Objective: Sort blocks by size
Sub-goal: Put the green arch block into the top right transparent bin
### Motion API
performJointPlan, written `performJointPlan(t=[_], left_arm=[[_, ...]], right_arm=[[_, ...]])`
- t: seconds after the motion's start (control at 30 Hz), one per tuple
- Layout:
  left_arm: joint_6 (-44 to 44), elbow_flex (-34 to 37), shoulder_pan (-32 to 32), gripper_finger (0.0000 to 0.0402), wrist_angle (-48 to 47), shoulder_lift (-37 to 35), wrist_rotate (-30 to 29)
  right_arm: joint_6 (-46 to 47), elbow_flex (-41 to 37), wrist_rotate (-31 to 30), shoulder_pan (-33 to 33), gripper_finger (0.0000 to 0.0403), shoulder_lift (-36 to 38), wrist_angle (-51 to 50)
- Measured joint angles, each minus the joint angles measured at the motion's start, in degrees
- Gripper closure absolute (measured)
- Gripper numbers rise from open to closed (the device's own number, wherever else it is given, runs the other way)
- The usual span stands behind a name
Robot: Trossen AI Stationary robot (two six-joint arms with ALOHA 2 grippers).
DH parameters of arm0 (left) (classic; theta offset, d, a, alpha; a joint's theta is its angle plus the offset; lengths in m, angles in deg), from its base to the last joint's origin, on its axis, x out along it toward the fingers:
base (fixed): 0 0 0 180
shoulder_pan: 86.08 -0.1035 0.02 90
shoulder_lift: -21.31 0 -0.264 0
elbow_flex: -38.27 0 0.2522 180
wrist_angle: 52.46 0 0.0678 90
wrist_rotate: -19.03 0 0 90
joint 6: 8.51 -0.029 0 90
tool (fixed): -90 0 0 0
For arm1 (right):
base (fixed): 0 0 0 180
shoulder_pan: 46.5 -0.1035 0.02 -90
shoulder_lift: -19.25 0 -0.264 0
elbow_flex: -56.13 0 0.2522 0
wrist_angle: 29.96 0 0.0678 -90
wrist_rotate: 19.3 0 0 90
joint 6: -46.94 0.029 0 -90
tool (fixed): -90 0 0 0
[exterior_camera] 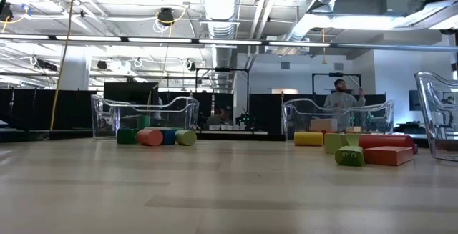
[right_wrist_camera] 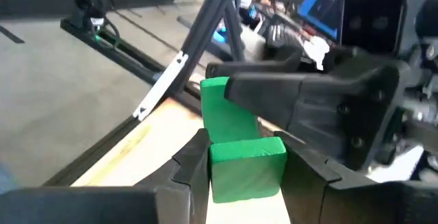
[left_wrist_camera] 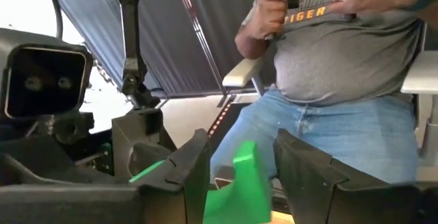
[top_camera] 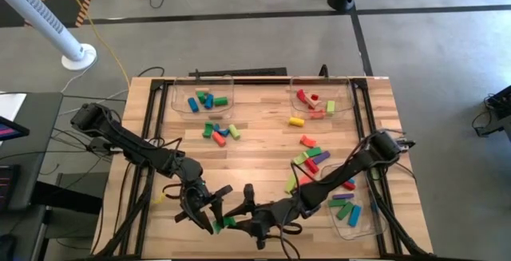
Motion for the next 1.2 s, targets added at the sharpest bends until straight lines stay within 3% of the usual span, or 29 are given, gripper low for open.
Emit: performJointPlan(t=[0.33, 0.77, 0.97, 1.2], left_arm=[[0.0, 0.0, 0.1, 0.0247, 0.0, 0.0, -0.7], [0.0, 0.0, 0.0, 0.0246, -8.7, 0.0, -11.2], [0.0, 0.0, 0.0, 0.0246, -14.5, 0.0, -14.4], [0.0, 0.0, 0.0, 0.0246, -19.2, 0.0, -15.6]], right_arm=[[10.4, 0.0, -8.8, -2.0, 0.0243, 6.5, -20.7], [25.4, 0.0, -20.6, -4.3, 0.0243, 14.6, -51.2], [32.4, 0.0, -26.9, -2.1, 0.0243, 18.7, -64.7], [38.9, 0.0, -28.9, 2.7, 0.0243, 23.6, -78.8]])
